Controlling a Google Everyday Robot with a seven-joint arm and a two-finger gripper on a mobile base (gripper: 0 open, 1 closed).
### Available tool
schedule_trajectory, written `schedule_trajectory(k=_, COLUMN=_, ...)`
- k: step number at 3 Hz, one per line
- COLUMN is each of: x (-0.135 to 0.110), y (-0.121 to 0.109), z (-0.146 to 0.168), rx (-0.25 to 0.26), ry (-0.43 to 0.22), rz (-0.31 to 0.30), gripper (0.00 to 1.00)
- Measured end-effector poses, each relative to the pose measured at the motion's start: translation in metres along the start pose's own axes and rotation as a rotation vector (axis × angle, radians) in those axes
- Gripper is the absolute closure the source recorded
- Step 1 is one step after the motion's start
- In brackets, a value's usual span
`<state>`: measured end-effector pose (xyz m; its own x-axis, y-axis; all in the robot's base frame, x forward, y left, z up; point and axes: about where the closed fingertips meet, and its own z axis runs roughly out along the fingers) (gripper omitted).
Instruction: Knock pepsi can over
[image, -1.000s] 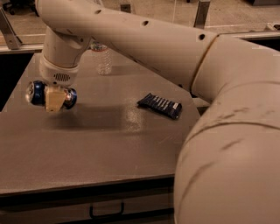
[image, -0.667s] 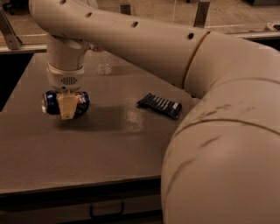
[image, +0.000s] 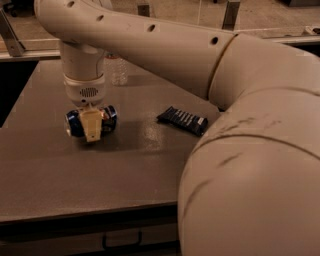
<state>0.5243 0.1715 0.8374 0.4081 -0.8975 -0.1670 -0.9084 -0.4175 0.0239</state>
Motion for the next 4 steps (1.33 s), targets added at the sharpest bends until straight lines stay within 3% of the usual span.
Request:
schedule_trajectory(k=1, x=0.019, y=0.011, z=-0.004, rx=-0.049, ry=0.069, rz=0.021, gripper=0.13)
schedule_trajectory(k=2, x=0.03, y=0.017, z=-0.007, rx=-0.068, ry=0.102, rz=0.036, gripper=0.0)
schedule_trajectory(k=3, x=0.039, y=0.021, z=-0.012, rx=-0.055, ry=0.116, rz=0.063, gripper=0.0)
schedule_trajectory(k=4, x=0.06, y=0.026, z=-0.031, rx=-0.003, ry=0.077, rz=0.141, gripper=0.0)
